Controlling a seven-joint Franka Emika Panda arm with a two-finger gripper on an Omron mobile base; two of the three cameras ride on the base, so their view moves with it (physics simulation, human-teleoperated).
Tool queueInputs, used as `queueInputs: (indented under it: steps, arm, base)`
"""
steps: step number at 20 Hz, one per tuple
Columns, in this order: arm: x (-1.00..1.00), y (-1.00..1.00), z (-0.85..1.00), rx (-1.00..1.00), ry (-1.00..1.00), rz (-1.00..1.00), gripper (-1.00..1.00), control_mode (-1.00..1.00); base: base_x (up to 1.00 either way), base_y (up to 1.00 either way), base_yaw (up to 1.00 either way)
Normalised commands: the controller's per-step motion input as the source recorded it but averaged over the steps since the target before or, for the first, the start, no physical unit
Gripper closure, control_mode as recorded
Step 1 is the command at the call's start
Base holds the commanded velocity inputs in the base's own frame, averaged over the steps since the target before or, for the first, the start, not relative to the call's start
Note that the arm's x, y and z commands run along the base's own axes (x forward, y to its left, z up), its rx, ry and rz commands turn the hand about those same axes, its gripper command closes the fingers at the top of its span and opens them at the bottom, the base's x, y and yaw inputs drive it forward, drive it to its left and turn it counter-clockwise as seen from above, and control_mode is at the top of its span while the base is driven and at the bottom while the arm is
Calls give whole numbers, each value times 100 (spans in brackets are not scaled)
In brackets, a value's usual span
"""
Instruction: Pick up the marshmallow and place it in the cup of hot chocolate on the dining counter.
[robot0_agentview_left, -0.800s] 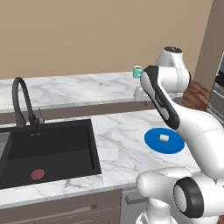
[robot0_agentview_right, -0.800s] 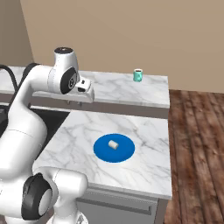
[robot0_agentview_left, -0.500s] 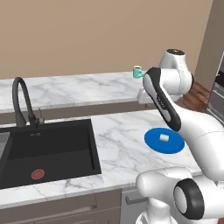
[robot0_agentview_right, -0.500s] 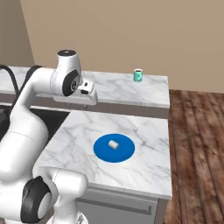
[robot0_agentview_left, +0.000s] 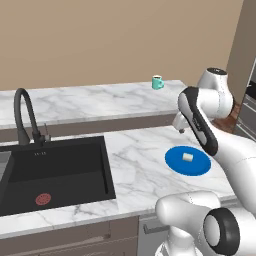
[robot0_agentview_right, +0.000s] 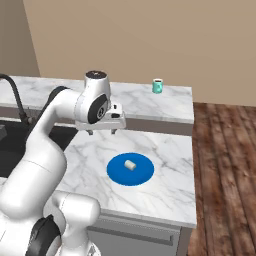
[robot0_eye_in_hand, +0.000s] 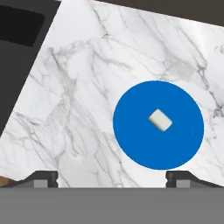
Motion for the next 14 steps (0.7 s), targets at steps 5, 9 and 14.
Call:
queueInputs:
  steps: [5, 9, 14]
  arm:
    - [14, -5, -24, -1, 1, 14, -100, -100]
    - [44, 0, -35, -7, 14, 13, -100, -100]
    - [42, -3, -31, -10, 20, 11, -100, -100]
  base:
    - [0, 0, 0]
    - [0, 0, 0]
    - [0, 0, 0]
